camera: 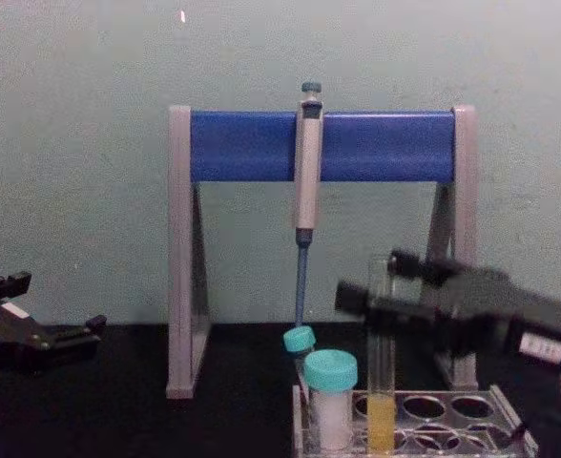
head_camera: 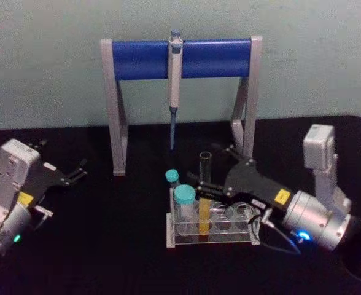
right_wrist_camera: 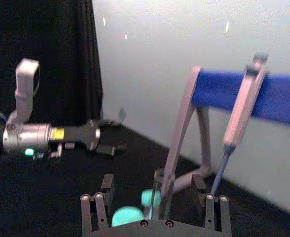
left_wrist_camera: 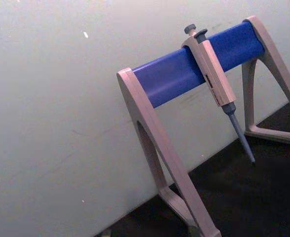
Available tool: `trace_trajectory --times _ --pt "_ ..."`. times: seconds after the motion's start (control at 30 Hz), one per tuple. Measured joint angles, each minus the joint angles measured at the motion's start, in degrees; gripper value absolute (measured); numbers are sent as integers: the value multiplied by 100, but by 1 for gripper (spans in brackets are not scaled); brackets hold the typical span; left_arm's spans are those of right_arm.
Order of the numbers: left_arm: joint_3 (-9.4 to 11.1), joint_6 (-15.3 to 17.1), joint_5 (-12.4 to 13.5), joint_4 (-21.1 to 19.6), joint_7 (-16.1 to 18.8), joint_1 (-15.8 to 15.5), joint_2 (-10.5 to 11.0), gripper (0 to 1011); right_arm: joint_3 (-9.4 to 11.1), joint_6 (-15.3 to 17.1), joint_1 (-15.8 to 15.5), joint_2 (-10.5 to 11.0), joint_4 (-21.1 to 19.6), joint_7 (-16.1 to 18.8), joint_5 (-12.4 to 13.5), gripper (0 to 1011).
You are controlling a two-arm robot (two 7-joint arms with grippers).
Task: Pick up the test tube from the test tube rack, shake it, then place it back into the test tube rack.
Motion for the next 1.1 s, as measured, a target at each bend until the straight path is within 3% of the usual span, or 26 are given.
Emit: trace_trajectory --times 0.3,0.47,0.5,0.53,0.7,1.1 --pt "0 0 0 0 0 0 0 1001 503 -392 -335 101 -727 -534 -55 1000" --pt "0 0 0 0 0 0 0 1001 950 -508 -689 19 -957 -1450 -533 1000" --pt "0 0 0 0 0 0 0 1001 950 -508 -689 19 -957 -1450 -533 1000" --pt "0 0 0 0 0 0 0 1001 1050 -488 -775 -25 -960 -1729 -680 1000" --pt "0 0 0 0 0 0 0 1001 1251 -239 -954 -213 -775 -2444 -1097 1000" --pt "0 0 0 0 0 0 0 1001 1265 293 -918 -571 79 -2918 -1548 1000"
